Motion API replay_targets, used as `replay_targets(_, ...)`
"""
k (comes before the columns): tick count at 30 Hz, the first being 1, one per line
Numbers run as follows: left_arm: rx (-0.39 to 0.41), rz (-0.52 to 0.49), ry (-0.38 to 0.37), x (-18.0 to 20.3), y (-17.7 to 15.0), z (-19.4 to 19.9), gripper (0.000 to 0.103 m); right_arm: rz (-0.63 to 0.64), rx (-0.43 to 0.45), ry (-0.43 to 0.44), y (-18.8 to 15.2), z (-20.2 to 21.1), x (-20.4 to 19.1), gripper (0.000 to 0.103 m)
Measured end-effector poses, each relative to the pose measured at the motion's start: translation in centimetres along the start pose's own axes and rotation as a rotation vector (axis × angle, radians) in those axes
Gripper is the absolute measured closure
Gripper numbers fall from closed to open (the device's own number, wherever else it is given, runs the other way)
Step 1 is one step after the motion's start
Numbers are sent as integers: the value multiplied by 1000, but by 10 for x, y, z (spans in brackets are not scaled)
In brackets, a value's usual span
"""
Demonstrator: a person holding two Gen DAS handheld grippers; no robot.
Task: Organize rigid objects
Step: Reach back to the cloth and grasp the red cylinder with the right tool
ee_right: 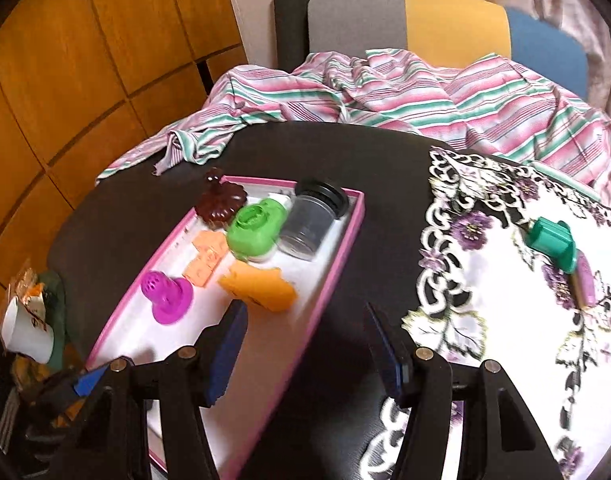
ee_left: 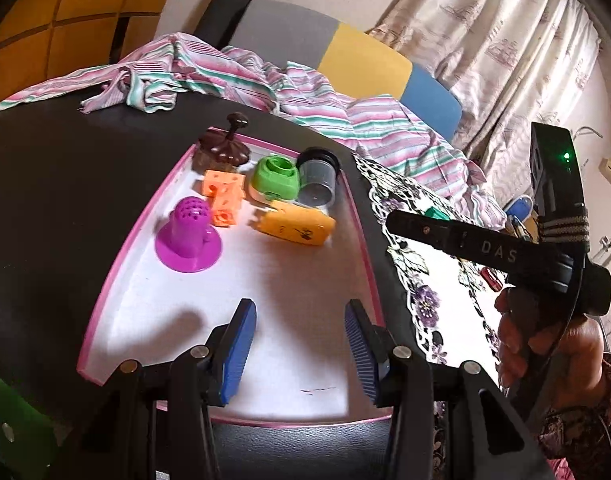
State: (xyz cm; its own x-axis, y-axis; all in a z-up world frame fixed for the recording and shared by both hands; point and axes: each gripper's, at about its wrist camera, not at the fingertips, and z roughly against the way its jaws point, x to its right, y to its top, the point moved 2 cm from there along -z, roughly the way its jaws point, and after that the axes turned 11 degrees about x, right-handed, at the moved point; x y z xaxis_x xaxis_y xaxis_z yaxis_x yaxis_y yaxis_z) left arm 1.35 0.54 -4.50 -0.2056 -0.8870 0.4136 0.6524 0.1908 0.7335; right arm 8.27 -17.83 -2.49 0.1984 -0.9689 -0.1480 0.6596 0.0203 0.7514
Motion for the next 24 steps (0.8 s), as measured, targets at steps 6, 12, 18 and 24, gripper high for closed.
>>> replay_targets(6, -14, -38, -32, 20, -2, -2, 56, 10, -3, -74, -7, 15, 31, 42)
replay_targets(12, -40, -75, -61, 42, -5, -10, 56, -72, -13, -186, -17, 33, 83, 42)
replay_targets(18, -66, -125, -100, 72, -11, -17, 56, -212, -35, -293, -26, 50, 138, 42)
replay_targets(24, -80, -191, -127, 95, -16, -21, 56, -411, -36, -403, -39, 72, 201, 42)
